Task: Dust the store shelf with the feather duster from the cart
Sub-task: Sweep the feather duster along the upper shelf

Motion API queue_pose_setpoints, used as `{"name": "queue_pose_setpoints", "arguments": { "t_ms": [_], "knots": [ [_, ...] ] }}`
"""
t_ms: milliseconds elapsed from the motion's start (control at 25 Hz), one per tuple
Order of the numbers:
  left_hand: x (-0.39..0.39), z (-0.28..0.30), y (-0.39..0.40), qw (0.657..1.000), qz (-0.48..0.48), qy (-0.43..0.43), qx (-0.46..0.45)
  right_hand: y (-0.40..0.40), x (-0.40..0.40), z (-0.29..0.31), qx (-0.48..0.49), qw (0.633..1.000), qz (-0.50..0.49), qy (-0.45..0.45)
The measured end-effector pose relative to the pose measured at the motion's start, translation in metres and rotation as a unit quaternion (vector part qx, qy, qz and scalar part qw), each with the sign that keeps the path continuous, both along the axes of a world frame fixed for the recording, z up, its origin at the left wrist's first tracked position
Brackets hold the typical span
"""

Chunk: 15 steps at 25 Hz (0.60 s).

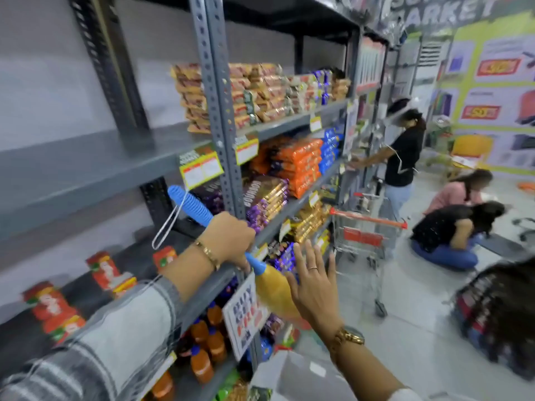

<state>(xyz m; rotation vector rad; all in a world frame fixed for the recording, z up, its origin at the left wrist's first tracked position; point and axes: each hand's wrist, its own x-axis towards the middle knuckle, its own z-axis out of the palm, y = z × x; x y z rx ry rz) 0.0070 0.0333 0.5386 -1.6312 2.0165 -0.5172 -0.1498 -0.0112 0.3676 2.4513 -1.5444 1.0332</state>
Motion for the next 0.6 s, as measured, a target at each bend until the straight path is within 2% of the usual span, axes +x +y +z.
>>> {"name": "queue_pose_setpoints", "arguments": {
  "t_ms": [160,320,480,600],
  "knots": [
    [0.025,0.088,0.043,0.993,0.004,-0.045,-0.106,0.013,0.033,0.071,-0.076,0.995,0.053,-0.037],
    [0.06,0.15,0.095,0.982,0.061,-0.089,-0.155,0.029,0.078,0.128,-0.133,0.984,0.081,-0.089],
    [0.097,0.186,0.162,0.961,0.147,-0.025,-0.231,0.048,0.127,0.17,-0.141,0.97,0.151,-0.132],
    [0.129,0.199,0.218,0.914,0.235,0.027,-0.33,0.07,0.17,0.196,-0.143,0.943,0.249,-0.172]
  ]
}}
